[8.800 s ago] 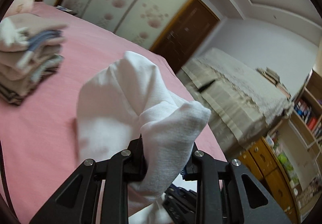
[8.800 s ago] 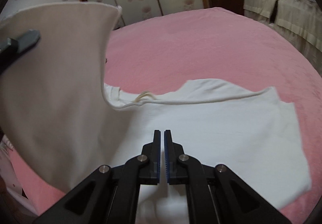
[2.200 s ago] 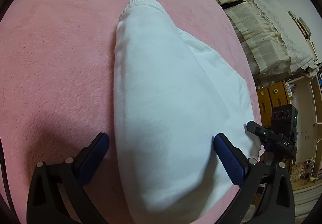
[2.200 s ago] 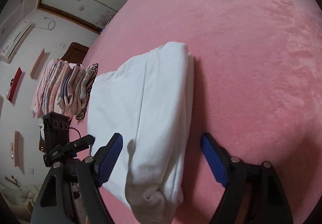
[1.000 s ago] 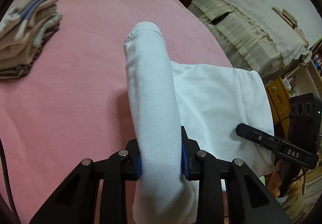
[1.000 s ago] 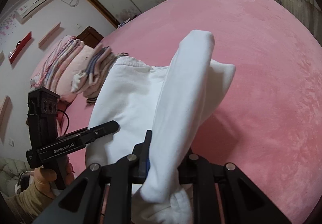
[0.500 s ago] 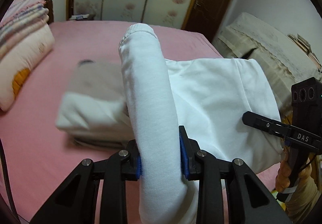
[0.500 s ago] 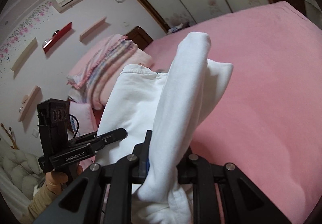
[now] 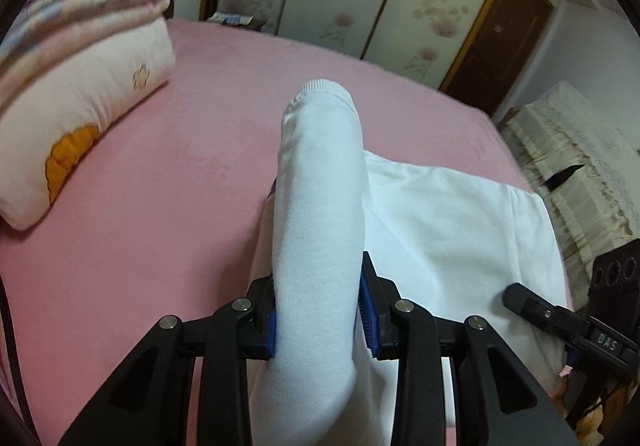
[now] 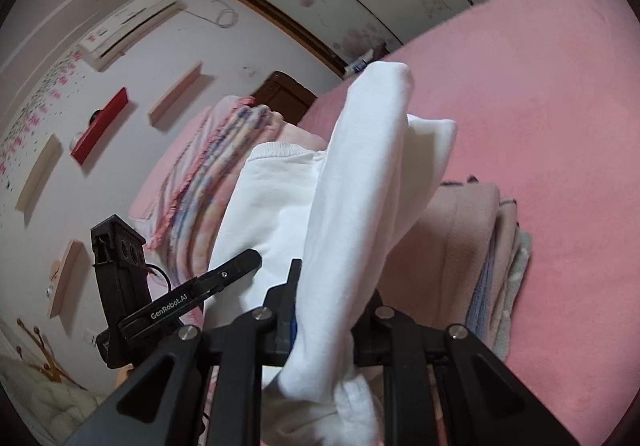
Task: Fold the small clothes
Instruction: 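Lower the bundle onto the folded clothes stack and open the left tool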
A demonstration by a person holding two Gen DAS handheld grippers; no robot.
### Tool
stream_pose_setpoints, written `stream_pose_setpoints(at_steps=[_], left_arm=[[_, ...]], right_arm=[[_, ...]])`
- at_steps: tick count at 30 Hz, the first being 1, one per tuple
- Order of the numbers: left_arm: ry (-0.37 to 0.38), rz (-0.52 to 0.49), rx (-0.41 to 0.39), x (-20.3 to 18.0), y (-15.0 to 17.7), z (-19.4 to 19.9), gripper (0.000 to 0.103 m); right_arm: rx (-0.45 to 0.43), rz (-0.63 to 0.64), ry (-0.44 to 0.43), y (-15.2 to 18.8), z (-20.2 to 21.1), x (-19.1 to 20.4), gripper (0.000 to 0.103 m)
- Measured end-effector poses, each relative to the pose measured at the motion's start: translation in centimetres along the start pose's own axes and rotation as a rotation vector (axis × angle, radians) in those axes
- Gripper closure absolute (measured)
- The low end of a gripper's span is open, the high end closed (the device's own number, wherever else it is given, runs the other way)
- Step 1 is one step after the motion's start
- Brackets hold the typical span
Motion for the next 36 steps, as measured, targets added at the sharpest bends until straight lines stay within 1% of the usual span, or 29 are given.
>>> stream_pose_setpoints(at_steps=[1, 2, 3, 4, 5, 6, 7, 10, 12, 13, 14, 15, 16, 18, 21, 23, 26, 27, 30, 36], left_arm=[[-0.024, 0.011, 0.021, 0.8, 0.7, -1.8, 0.069], [-0.049, 0.014, 0.023, 1.4, 1.1, -3.0, 0.066], [-0.073, 0.019, 0.01, 1.9, 1.4, -3.7, 0.057], [-0.09, 0.044, -0.025, 2.7, 1.4, -4.3, 0.046], [-0.09, 0.065, -0.052, 3.1, 1.3, -4.6, 0.039], [-0.101, 0.091, -0.076, 3.7, 1.3, -4.9, 0.024], [-0.112, 0.101, -0.086, 4.1, 1.8, -5.1, 0.015], [-0.152, 0.083, -0.116, 4.5, 2.6, -5.5, 0.005], [-0.183, 0.075, -0.134, 4.4, 3.2, -4.9, 0.001], [-0.198, 0.074, -0.136, 4.4, 3.3, -4.5, 0.001], [-0.205, 0.074, -0.135, 4.4, 3.4, -4.1, 0.001], [-0.211, 0.074, -0.134, 4.8, 3.2, -4.1, 0.001], [-0.217, 0.073, -0.135, 4.6, 3.4, -3.4, 0.001], [-0.229, 0.064, -0.143, 4.0, 3.6, -2.2, 0.001], [-0.237, 0.053, -0.162, 3.0, 3.8, 0.0, 0.001], [-0.23, 0.054, -0.181, 1.8, 4.3, 1.9, 0.001], [-0.189, 0.04, -0.202, -0.7, 5.2, 4.7, 0.001], [-0.179, 0.026, -0.205, -1.6, 5.5, 5.5, 0.001], [-0.143, -0.031, -0.22, -5.2, 7.6, 8.9, 0.001], [-0.085, -0.091, -0.212, -11.4, 11.9, 13.8, 0.001]], right_arm=[[0.014, -0.019, 0.01, 0.4, -0.7, -1.2, 0.086], [0.031, -0.028, 0.033, 0.9, -1.5, -2.4, 0.085], [0.037, -0.023, 0.062, 1.6, -1.9, -3.7, 0.085], [0.036, -0.013, 0.083, 1.9, -2.2, -4.6, 0.084], [0.034, -0.003, 0.099, 2.2, -2.3, -5.5, 0.083], [0.032, 0.013, 0.105, 2.4, -2.4, -6.0, 0.082], [0.027, 0.035, 0.105, 2.5, -2.3, -6.3, 0.081], [0.029, 0.1, 0.13, 2.8, -2.2, -6.2, 0.078], [0.036, 0.147, 0.154, 3.1, -1.7, -5.9, 0.074], [0.037, 0.16, 0.163, 3.2, -1.3, -5.7, 0.073], [0.034, 0.173, 0.178, 3.2, -0.9, -5.4, 0.069], [0.029, 0.186, 0.204, 3.1, -0.4, -5.1, 0.062], [0.02, 0.197, 0.224, 2.9, 0.1, -4.9, 0.059], [-0.006, 0.217, 0.231, 2.5, 1.6, -4.3, 0.055], [-0.026, 0.231, 0.249, 2.2, 3.9, -3.9, 0.054], [-0.038, 0.247, 0.281, 2.2, 5.4, -3.5, 0.054], [-0.042, 0.273, 0.347, 2.6, 7.6, -3.0, 0.054], [-0.043, 0.277, 0.353, 2.8, 8.3, -2.7, 0.054], [-0.053, 0.297, 0.381, 3.9, 11.0, -1.8, 0.054], [-0.085, 0.349, 0.417, 6.5, 17.3, 0.2, 0.054]])
Point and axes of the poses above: each gripper's, at about its wrist camera, not at the fingertips, and z roughly against the way its jaws point, x to its left, y to its underside, the point moved 8 cm from there along -z, roughly the way its jaws point, and after that the axes turned 2 degrees about y, right-handed, at the moved point
